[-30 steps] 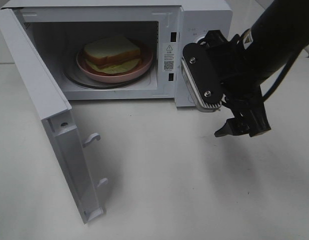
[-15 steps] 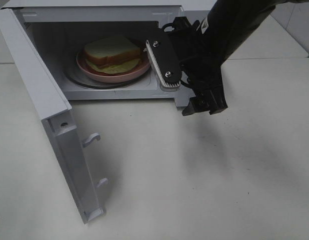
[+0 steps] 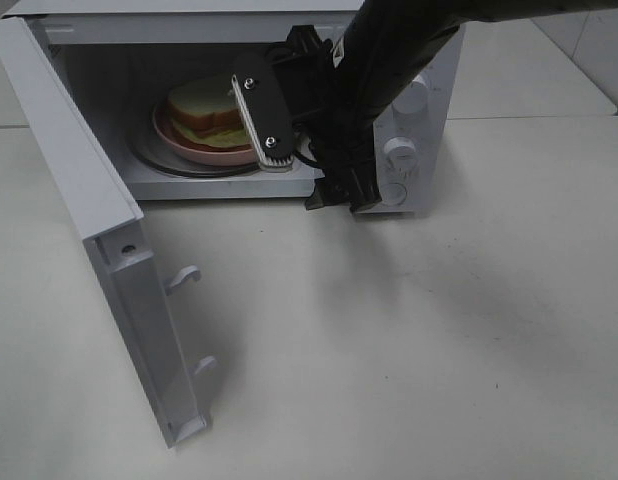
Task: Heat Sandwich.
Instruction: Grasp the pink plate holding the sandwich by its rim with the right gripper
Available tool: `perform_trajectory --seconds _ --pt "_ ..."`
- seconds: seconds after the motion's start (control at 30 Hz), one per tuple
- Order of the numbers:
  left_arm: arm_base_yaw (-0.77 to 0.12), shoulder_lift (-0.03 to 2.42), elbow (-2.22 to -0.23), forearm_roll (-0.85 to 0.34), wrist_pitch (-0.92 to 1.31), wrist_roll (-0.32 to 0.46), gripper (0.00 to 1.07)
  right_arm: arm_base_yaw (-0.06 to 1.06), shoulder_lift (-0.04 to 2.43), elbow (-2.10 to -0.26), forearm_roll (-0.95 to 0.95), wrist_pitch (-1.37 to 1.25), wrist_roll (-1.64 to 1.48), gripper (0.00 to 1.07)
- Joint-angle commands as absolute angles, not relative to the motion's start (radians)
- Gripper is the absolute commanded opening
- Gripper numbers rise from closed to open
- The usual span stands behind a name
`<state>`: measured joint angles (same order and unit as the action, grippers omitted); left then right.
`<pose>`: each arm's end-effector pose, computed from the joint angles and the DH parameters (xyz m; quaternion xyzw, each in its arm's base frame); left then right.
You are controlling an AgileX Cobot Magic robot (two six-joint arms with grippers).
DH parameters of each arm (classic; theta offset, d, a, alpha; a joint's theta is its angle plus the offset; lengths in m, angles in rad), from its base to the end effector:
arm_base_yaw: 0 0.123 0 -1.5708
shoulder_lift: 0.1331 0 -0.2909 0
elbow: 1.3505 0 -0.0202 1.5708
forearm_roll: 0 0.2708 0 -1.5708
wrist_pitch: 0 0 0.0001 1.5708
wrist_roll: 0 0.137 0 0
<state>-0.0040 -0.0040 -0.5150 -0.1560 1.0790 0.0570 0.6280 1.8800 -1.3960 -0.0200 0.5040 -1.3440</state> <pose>0.0436 -0.0189 0.2701 0.0304 0.8499 -0.0640 0.5221 0.3787 0.2733 0.1924 -0.7911 0.5157 -0.1222 0.3053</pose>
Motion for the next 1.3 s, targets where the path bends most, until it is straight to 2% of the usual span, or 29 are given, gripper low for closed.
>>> perform_trajectory --seconds 0.03,0.9,1.3 --pt "0.000 -0.021 -0.514 -0.160 1.073 0.054 0.98 0.634 1.903 -1.427 -0.017 0.494 -1.353 0.88" --pt "0.000 -0.021 -0.514 -0.160 1.073 0.054 0.98 0.643 2.159 -1.725 -0.026 0.499 -1.300 0.84" --pt "0.000 -0.021 -0.514 -0.160 1.073 0.054 0.98 0.643 2.311 -1.937 -0.027 0.545 -1.251 0.82"
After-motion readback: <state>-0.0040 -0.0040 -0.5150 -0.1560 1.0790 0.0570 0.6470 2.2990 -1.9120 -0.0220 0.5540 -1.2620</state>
